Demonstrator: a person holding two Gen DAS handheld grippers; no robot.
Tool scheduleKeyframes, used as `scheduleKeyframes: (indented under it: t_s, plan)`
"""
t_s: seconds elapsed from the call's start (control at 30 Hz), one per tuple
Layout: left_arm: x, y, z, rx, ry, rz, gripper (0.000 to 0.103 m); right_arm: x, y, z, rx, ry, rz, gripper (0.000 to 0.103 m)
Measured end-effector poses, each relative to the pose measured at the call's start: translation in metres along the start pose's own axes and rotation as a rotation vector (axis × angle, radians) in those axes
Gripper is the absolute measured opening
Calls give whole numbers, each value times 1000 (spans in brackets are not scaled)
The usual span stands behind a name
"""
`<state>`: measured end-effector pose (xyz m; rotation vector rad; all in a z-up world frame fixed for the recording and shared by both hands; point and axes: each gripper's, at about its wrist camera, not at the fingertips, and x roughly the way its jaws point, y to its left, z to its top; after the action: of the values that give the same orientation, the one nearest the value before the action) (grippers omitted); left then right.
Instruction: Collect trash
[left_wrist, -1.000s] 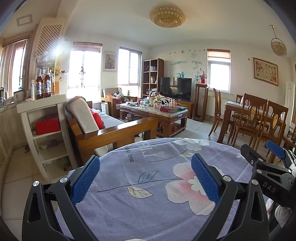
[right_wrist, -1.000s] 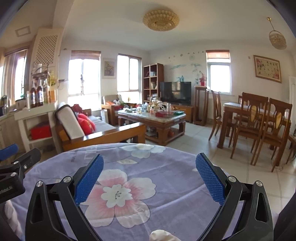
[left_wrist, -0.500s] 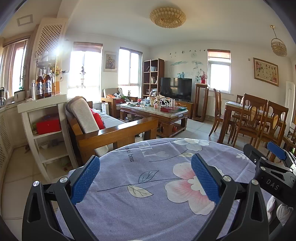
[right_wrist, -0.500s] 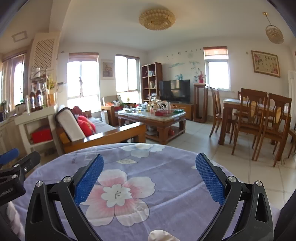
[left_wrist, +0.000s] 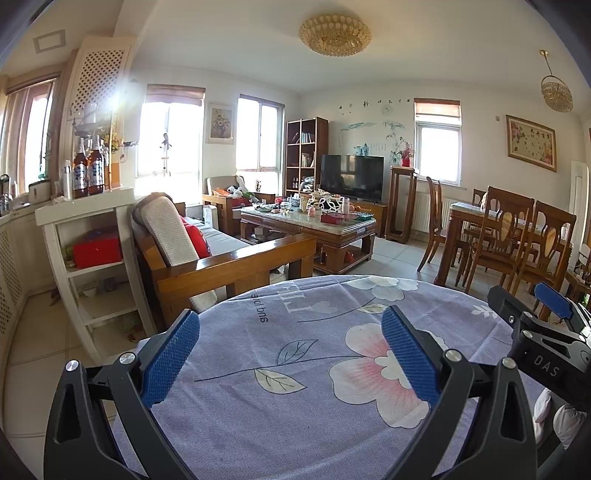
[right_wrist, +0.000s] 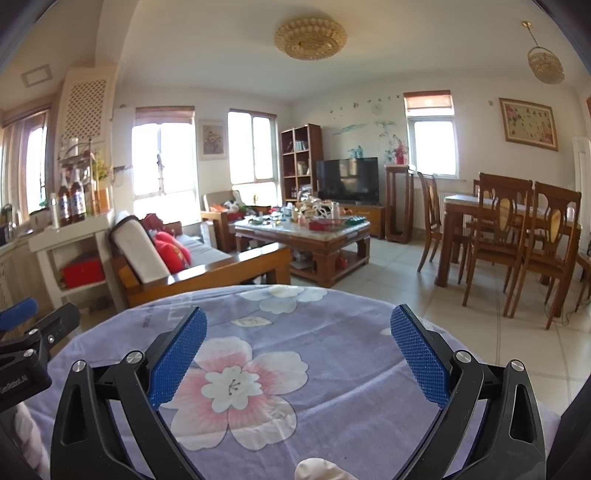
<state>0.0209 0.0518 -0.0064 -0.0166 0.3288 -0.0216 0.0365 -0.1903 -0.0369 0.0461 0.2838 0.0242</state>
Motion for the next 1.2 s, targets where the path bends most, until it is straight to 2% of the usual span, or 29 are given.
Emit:
scheduleKeyframes:
  t_s: [1.2]
  plan:
    - [2, 1, 1, 7, 2, -4, 98, 0, -1, 0, -1, 6, -1, 98]
